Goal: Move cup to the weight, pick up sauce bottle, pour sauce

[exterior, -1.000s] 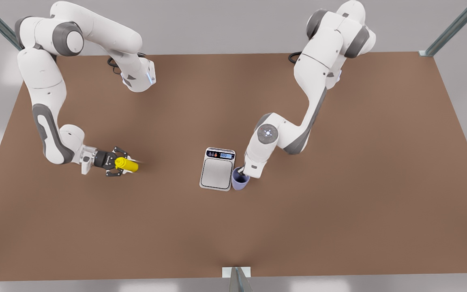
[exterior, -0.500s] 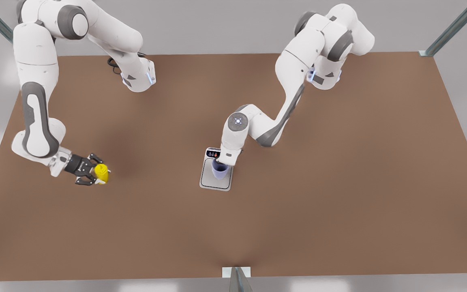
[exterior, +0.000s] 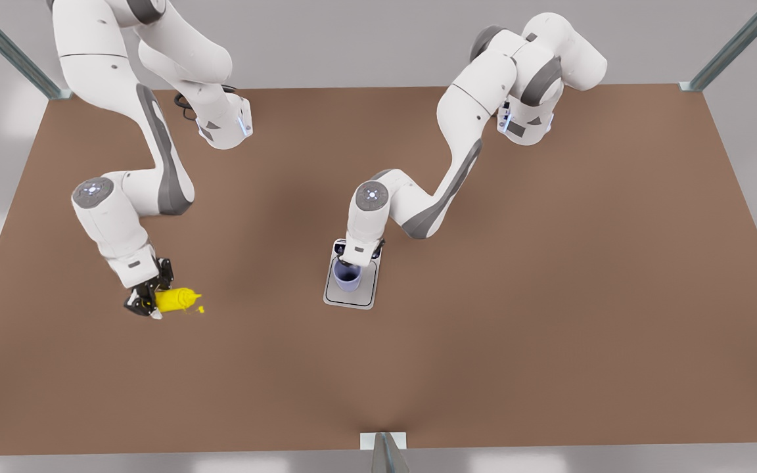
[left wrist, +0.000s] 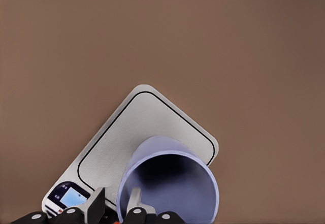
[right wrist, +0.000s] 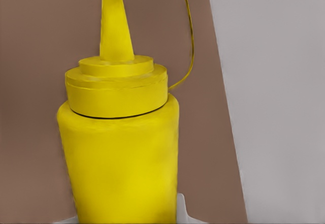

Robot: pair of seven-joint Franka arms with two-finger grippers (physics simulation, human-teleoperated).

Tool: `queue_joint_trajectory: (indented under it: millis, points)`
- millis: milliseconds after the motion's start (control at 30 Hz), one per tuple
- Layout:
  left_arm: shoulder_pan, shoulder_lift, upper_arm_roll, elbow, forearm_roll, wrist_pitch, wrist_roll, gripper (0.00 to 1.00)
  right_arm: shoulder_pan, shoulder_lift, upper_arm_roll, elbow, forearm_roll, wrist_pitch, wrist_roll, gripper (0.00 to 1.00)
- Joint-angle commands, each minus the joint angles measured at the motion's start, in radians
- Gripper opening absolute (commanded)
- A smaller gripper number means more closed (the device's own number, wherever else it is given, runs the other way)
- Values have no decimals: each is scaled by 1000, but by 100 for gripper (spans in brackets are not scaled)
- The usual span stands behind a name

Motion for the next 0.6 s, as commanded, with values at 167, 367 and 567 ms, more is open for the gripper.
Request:
queue_joint_trajectory:
  millis: [167,367,567]
  points:
    - [2,-49,0,2,-4,-29,3,57,127,-17,6,21,-403,-18,332,57]
    - [23,-207,148,-153,-55,-124,208,56,217,0,6,96,-574,-211,616,57]
    - [38,-347,870,-341,-464,-402,1331,63,414,68,6,153,-801,-371,912,57]
